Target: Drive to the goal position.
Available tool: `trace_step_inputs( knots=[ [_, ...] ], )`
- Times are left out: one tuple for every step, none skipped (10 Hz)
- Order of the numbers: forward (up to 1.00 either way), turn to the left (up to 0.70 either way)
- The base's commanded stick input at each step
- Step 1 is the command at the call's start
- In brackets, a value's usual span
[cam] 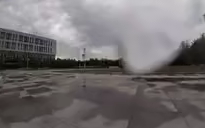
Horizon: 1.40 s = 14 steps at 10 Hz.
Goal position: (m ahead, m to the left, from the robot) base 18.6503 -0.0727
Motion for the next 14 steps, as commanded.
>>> trace_step_inputs(
  knots=[
    [0.70, 0.35],
    [0.70, 0.35],
    [0.70, 0.35],
    [0.70, 0.35],
    [0.70, 0.35],
    [0.70, 0.35],
    [0.70, 0.35],
    [0.70, 0.21],
    [0.70, 0.00],
    [0.70, 0.00],
    [0.70, 0.00],
    [0.70, 0.00],
    [0.70, 0.00],
    [0.70, 0.00]
  ],
)
